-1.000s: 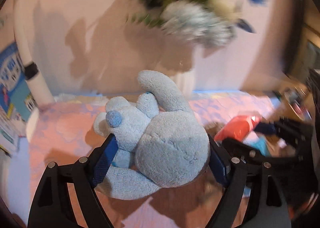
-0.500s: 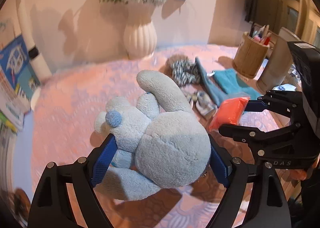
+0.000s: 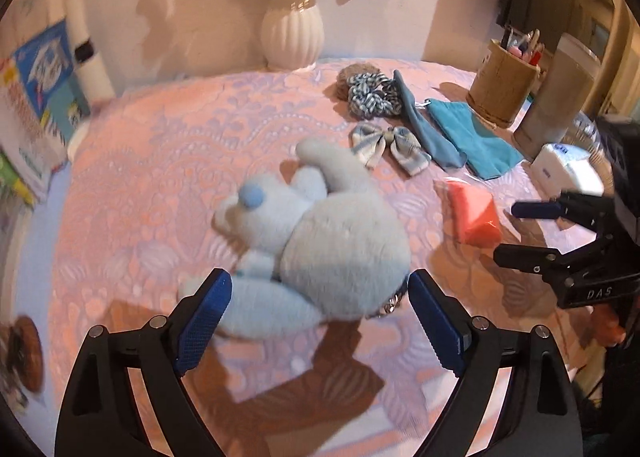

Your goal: Organize soft objects

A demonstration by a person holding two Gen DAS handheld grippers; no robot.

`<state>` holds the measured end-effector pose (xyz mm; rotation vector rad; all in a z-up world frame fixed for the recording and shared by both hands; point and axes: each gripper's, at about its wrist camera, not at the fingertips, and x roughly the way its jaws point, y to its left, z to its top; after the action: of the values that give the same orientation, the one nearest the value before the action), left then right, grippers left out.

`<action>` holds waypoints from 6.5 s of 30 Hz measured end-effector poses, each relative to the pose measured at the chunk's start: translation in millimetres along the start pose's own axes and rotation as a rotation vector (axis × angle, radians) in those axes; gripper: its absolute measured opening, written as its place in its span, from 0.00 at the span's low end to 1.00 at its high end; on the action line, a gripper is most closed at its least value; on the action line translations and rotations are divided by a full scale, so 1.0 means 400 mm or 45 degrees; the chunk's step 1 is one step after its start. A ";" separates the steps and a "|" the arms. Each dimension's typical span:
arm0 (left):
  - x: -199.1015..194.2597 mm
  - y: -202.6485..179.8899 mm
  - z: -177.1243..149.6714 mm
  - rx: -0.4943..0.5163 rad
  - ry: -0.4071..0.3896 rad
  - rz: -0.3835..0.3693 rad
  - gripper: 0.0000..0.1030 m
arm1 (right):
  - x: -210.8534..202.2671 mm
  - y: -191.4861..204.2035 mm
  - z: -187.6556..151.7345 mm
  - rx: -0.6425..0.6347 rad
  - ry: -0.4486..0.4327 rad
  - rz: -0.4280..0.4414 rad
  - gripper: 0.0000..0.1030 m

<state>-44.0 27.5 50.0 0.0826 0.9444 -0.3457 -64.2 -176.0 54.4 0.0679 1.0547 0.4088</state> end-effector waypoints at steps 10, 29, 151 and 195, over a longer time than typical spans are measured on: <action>0.021 0.093 0.022 -0.398 0.006 -0.198 0.87 | 0.031 -0.013 0.024 0.434 0.048 0.241 0.81; 0.125 0.017 0.061 -0.421 0.002 -0.078 0.85 | 0.052 0.072 0.042 0.273 -0.122 -0.164 0.38; 0.095 0.020 0.139 -0.241 -0.175 0.011 0.88 | -0.008 0.007 0.161 0.154 -0.317 -0.220 0.58; 0.266 -0.127 0.253 0.132 0.077 -0.173 0.31 | 0.146 -0.100 0.301 0.279 -0.085 0.007 0.10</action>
<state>75.3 -69.8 27.7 0.1242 0.9939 -0.5203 75.6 -175.0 55.9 0.2780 1.0307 0.2932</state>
